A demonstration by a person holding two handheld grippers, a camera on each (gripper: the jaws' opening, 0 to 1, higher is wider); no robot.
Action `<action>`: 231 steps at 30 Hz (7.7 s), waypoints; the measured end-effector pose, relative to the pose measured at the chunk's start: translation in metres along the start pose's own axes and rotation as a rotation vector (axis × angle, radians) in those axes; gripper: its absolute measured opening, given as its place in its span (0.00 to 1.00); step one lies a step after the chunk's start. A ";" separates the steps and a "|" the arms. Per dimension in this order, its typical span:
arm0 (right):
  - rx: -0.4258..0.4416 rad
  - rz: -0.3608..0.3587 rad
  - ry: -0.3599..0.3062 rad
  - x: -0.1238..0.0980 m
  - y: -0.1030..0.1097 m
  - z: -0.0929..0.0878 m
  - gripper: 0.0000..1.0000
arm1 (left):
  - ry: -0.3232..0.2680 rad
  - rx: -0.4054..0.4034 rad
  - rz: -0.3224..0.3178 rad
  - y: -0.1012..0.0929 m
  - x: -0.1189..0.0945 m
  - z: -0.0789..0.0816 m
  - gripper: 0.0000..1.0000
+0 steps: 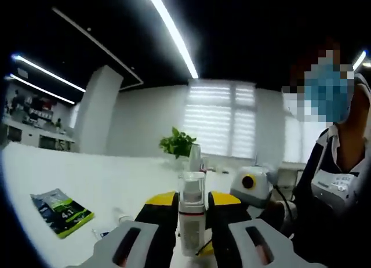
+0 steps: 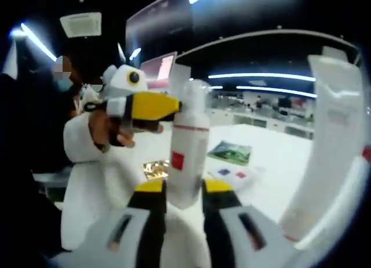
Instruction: Arrange the skincare products in the storage area until every visible bottle or jar stands upright without overlapping.
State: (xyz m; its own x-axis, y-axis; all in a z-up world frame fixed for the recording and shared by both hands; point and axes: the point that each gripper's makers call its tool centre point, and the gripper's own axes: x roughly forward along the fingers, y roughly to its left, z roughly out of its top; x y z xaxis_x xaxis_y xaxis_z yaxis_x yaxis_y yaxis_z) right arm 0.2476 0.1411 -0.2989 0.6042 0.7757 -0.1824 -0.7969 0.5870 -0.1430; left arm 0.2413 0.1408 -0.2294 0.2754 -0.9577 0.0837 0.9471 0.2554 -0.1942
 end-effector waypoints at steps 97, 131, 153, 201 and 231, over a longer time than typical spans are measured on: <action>0.153 -0.235 -0.075 -0.098 -0.063 -0.008 0.22 | 0.120 -0.031 0.250 0.020 0.024 -0.027 1.00; 0.188 -0.372 -0.063 -0.144 -0.102 -0.029 0.22 | 0.012 0.170 0.446 0.026 -0.001 0.000 1.00; 0.185 -0.361 -0.026 -0.152 -0.108 -0.040 0.22 | -0.057 0.283 0.381 0.002 0.005 0.008 1.00; 0.132 -0.340 -0.028 -0.163 -0.109 -0.037 0.35 | 0.092 0.097 0.507 0.042 0.002 -0.026 0.99; 0.027 -0.382 -0.373 -0.201 -0.071 0.021 0.22 | 0.252 0.005 0.658 0.079 0.011 -0.075 0.59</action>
State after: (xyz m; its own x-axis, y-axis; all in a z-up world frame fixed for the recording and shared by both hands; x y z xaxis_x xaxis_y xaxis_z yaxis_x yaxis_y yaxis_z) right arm 0.1826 -0.0516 -0.2316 0.8127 0.5327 0.2360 -0.5236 0.8454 -0.1053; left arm 0.3067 0.1403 -0.3172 0.7455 -0.6054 -0.2788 0.5976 0.7923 -0.1226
